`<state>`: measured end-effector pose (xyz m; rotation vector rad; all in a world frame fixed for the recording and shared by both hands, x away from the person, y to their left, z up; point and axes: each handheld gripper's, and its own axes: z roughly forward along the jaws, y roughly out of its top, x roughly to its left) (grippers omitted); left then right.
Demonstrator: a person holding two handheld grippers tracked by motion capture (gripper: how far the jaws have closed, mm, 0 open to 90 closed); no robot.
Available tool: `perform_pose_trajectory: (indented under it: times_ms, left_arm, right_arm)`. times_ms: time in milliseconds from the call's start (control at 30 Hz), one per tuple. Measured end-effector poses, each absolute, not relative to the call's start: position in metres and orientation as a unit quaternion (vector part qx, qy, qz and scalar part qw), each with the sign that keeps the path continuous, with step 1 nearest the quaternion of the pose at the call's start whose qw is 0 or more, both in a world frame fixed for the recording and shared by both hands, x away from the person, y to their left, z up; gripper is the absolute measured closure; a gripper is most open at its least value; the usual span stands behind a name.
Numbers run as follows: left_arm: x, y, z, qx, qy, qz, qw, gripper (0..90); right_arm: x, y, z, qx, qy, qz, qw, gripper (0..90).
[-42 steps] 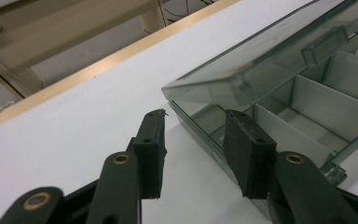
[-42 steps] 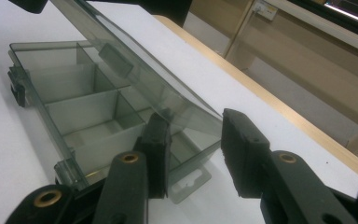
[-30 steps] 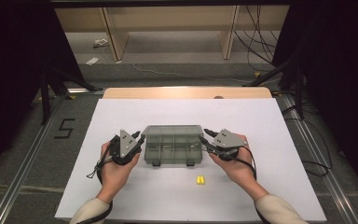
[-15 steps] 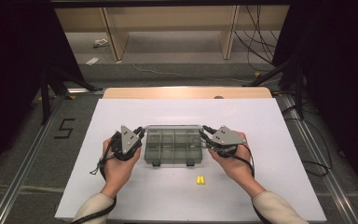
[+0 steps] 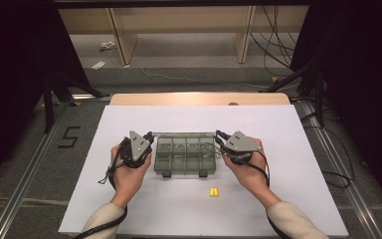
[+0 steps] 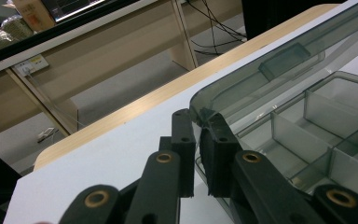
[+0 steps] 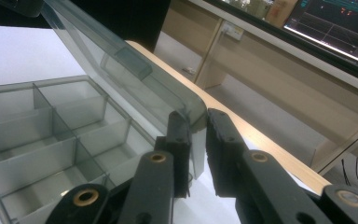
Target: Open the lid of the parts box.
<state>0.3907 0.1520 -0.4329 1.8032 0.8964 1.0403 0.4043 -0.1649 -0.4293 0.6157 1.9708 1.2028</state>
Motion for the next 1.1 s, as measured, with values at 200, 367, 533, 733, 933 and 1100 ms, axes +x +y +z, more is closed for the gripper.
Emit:
perform_pose_trajectory:
  times_ms: [200, 367, 533, 733, 933, 1100]
  left_arm:
    - [0.393, 0.151, -0.432, 0.715, 0.365, 0.415, 0.427, 84.2]
    - [0.394, 0.15, -0.431, 0.713, 0.37, 0.415, 0.428, 84.4]
    - [0.395, 0.149, -0.43, 0.71, 0.375, 0.414, 0.43, 84.4]
    - [0.398, 0.149, -0.429, 0.707, 0.379, 0.413, 0.431, 84.4]
    - [0.401, 0.149, -0.428, 0.707, 0.381, 0.412, 0.431, 84.3]
    - [0.404, 0.149, -0.428, 0.706, 0.383, 0.41, 0.432, 84.2]
  right_arm:
    - [0.407, -0.164, -0.428, 0.244, 0.763, 0.47, 0.371, 81.4]
    - [0.409, -0.164, -0.427, 0.249, 0.76, 0.47, 0.373, 82.4]
    - [0.411, -0.163, -0.426, 0.253, 0.758, 0.47, 0.376, 82.8]
    - [0.413, -0.162, -0.425, 0.256, 0.756, 0.47, 0.377, 83.1]
    - [0.416, -0.161, -0.424, 0.261, 0.754, 0.472, 0.377, 83.3]
    - [0.419, -0.16, -0.423, 0.264, 0.752, 0.472, 0.376, 83.4]
